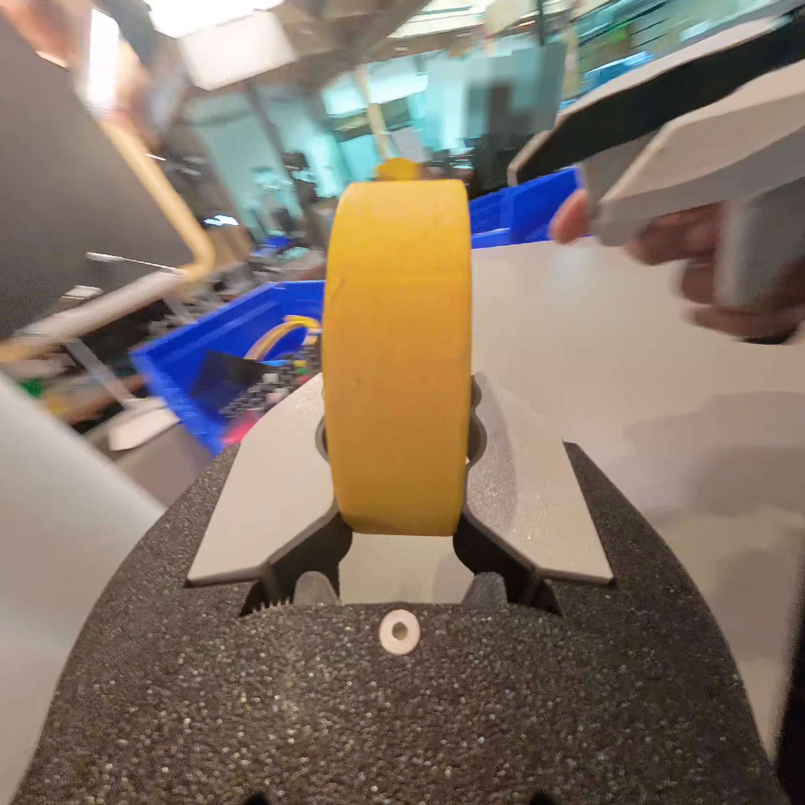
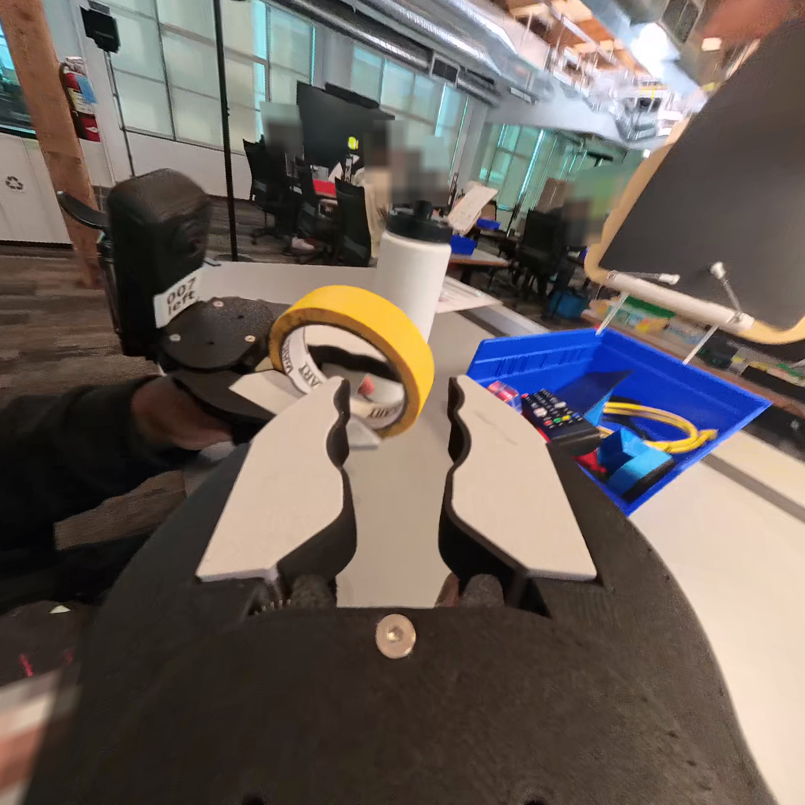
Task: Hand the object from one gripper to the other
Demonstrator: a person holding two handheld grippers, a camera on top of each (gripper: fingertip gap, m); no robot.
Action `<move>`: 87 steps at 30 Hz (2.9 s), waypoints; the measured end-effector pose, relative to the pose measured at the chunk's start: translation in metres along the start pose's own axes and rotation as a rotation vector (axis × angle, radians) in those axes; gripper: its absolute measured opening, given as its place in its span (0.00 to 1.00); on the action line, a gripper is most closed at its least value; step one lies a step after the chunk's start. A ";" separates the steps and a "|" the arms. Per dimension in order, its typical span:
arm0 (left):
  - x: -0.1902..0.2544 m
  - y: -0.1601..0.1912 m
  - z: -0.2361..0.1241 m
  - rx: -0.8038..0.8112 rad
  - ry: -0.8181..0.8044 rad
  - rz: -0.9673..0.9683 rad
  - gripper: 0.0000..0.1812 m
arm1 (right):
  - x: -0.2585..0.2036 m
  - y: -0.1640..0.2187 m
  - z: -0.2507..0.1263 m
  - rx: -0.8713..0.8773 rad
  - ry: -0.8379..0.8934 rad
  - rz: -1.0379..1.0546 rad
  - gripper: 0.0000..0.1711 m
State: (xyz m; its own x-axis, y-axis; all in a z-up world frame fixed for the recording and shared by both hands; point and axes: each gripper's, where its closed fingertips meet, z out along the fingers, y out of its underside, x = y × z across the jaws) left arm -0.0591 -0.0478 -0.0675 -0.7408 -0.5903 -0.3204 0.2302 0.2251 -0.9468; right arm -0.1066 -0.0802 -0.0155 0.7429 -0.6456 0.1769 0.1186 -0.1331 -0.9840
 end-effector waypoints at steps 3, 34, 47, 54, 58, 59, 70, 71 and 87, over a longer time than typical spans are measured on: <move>-0.021 -0.007 -0.006 0.057 -0.236 0.133 0.31 | -0.020 0.000 0.009 0.015 -0.097 0.177 0.25; 0.011 -0.006 0.006 0.119 -0.051 0.182 0.38 | -0.032 -0.028 0.004 0.243 -0.247 0.404 0.06; 0.041 -0.035 -0.021 0.250 0.698 -0.734 0.33 | -0.009 0.086 0.031 -0.159 0.105 -1.013 0.06; 0.053 -0.041 -0.033 0.267 0.826 -0.732 0.20 | -0.032 0.095 0.034 -0.110 0.006 -1.131 0.06; 0.055 -0.043 -0.041 0.268 0.908 -0.776 0.16 | -0.036 0.097 0.034 -0.101 -0.007 -1.161 0.06; 0.055 -0.043 -0.041 0.263 0.922 -0.784 0.15 | -0.036 0.097 0.034 -0.097 -0.010 -1.166 0.06; 0.035 -0.048 -0.035 0.381 0.640 -0.521 0.09 | -0.029 0.076 0.029 0.003 -0.028 -0.850 0.13; 0.033 -0.048 -0.034 0.391 0.566 -0.444 0.09 | -0.027 0.073 0.028 0.009 -0.040 -0.779 0.14; 0.038 -0.003 0.011 0.058 -0.170 0.729 0.09 | 0.019 0.026 0.016 0.214 -0.129 0.262 0.32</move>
State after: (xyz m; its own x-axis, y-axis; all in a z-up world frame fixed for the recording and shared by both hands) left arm -0.0817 -0.0793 -0.0773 -0.2809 -0.4200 -0.8630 0.6618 0.5665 -0.4911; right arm -0.0787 -0.0841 -0.0375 0.8417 -0.5350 -0.0730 0.0384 0.1941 -0.9802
